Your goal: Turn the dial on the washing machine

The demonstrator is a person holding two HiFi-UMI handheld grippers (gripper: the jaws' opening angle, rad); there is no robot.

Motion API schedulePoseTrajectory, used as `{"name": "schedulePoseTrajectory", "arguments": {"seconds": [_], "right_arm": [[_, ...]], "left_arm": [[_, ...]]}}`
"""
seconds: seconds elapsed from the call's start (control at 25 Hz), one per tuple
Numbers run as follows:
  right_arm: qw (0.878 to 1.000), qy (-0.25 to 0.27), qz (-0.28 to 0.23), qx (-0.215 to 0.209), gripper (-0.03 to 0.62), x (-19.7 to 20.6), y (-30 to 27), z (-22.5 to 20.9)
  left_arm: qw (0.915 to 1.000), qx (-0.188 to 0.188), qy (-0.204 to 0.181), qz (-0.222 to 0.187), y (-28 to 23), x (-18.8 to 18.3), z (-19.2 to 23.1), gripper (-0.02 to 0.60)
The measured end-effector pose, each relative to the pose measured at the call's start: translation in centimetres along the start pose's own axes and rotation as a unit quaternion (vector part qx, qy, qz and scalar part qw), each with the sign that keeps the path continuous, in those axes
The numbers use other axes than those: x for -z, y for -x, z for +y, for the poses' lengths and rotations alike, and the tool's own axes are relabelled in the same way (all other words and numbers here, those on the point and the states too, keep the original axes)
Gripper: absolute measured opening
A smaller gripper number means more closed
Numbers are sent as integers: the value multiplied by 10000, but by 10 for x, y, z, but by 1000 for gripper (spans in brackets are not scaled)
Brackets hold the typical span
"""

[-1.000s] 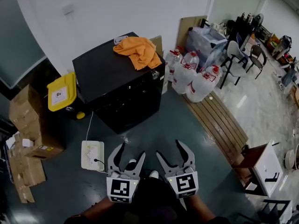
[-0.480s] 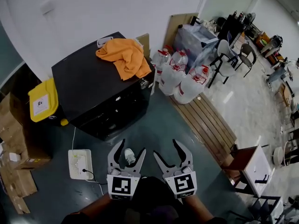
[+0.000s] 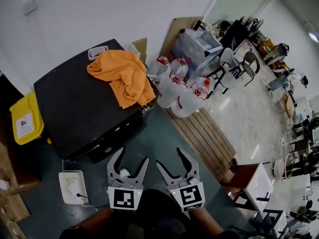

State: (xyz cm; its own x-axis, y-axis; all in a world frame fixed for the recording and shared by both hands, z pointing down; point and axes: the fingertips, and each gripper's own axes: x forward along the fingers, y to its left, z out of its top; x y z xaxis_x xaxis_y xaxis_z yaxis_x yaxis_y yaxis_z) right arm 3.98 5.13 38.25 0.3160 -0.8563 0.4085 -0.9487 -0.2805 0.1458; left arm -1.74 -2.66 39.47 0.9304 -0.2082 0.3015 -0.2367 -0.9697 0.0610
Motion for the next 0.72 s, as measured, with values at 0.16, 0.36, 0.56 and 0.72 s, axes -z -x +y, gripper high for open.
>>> {"name": "schedulePoseTrajectory", "arguments": {"seconds": [0.16,0.36,0.56,0.72], "right_arm": [[9999,103,46,15,336,-13,-29,-4],[9993,297,207,-121,336,-18,-62,-2],[9970,592,260,-418,335,-19,-102,-3],[9942,717,327,-734,332,-11,-131,-10]], "left_arm": [[10000,18,-30,-76,-16,-9,23,290],[9995,-248,24,-187,-16,-15,54,290],[9968,-760,238,-94,-16,-4,87,290],[9920,-1217,326,-7,-19,3,101,290]]}}
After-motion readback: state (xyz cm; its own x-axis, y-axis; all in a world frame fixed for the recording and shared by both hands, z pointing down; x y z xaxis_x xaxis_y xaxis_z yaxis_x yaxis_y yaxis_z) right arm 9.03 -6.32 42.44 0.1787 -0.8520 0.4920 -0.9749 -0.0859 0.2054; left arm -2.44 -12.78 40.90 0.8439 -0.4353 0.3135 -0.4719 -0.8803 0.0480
